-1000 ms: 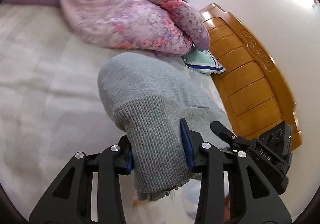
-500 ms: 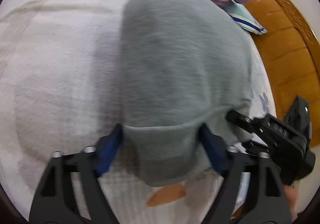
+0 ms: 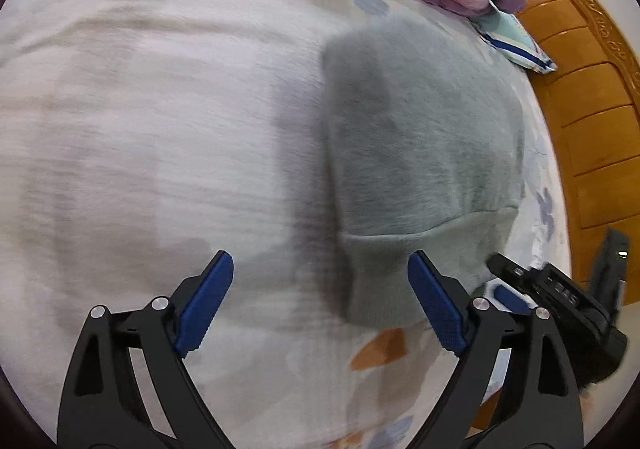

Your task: Fold large clothes

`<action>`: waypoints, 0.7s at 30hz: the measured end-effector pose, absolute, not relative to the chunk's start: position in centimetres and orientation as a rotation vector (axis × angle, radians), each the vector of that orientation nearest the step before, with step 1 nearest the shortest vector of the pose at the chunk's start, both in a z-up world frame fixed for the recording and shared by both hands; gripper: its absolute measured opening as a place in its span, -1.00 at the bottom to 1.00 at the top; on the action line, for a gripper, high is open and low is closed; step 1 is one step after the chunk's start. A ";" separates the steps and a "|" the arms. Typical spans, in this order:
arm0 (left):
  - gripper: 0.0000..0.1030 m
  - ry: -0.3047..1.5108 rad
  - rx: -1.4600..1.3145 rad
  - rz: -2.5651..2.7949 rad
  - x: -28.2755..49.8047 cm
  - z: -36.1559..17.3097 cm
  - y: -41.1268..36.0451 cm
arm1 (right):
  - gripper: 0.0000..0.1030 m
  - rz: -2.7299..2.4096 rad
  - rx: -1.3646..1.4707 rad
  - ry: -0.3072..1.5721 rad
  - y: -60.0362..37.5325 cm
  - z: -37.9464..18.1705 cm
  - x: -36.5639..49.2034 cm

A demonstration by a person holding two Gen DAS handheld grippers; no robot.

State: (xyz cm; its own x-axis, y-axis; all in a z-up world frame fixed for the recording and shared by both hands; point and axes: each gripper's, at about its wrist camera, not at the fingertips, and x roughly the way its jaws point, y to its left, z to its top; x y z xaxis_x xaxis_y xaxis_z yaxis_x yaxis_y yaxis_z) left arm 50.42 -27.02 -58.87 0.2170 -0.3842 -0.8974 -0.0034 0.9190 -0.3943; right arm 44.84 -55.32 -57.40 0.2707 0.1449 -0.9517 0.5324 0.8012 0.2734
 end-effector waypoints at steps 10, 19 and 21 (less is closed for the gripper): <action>0.74 1.274 -0.223 -0.183 47.9 -51.6 -21.2 | 0.30 -0.080 0.349 1.219 -43.5 -48.3 44.7; 0.74 1.105 -0.077 -0.128 44.0 -44.3 -16.0 | 0.44 -0.071 0.193 1.103 -33.6 -42.1 41.7; 0.74 1.079 -0.063 -0.113 42.9 -42.7 -14.3 | 0.46 -0.067 0.194 1.089 -32.1 -41.0 40.6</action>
